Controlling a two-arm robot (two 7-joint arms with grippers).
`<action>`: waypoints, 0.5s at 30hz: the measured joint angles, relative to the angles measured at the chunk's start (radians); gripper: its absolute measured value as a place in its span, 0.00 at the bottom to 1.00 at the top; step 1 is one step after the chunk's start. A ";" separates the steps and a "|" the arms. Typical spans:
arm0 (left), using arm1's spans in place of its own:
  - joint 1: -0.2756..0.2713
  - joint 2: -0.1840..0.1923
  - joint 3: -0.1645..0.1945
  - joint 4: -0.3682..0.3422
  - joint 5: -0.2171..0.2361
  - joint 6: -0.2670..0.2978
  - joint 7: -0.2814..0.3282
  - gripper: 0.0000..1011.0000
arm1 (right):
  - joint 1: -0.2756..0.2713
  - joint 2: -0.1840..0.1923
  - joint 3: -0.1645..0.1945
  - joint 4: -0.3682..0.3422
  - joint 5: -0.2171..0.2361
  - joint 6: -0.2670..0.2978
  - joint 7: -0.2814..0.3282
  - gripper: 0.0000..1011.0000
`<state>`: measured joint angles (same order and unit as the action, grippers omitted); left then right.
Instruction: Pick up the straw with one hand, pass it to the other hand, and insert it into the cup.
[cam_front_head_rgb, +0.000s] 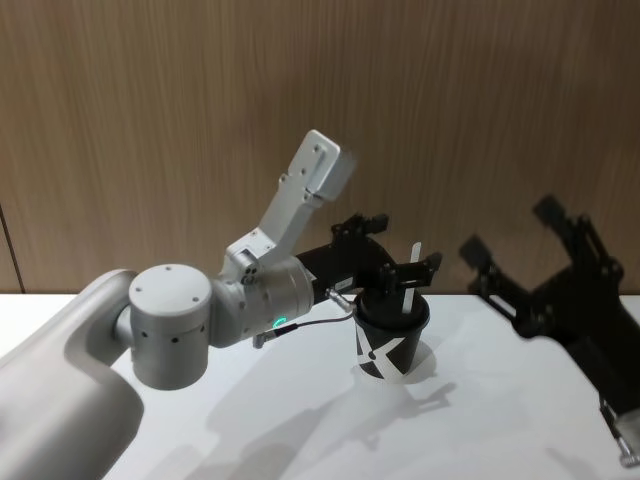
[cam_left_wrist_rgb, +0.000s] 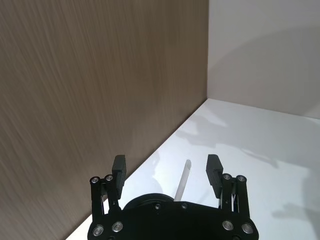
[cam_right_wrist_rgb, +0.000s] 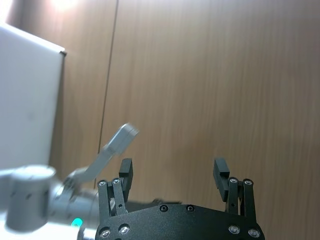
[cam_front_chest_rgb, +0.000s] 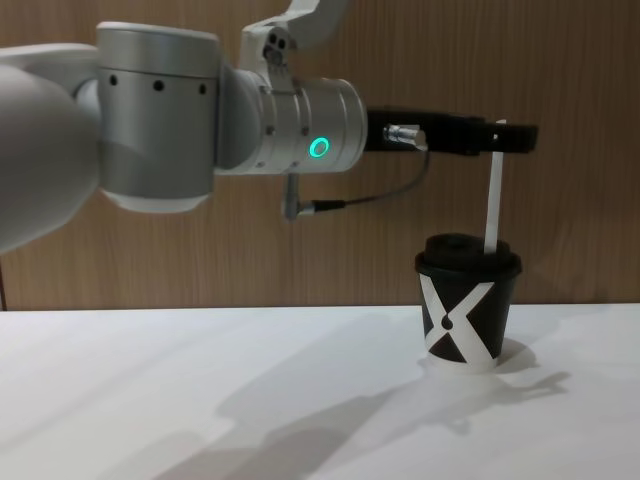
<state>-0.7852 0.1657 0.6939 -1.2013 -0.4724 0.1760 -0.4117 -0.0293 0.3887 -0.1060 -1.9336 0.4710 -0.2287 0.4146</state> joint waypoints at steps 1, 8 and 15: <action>0.004 0.004 -0.001 -0.007 0.000 0.000 0.001 0.99 | 0.010 -0.008 -0.002 -0.008 0.000 0.013 -0.016 0.99; 0.039 0.034 -0.018 -0.074 0.001 -0.010 0.007 0.99 | 0.050 -0.042 -0.008 -0.035 0.001 0.072 -0.085 0.99; 0.073 0.054 -0.037 -0.131 0.009 -0.039 0.024 0.99 | 0.080 -0.064 -0.010 -0.065 0.001 0.160 -0.151 0.99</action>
<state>-0.7118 0.2193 0.6570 -1.3320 -0.4630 0.1368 -0.3880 0.0510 0.3250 -0.1164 -1.9987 0.4718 -0.0689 0.2636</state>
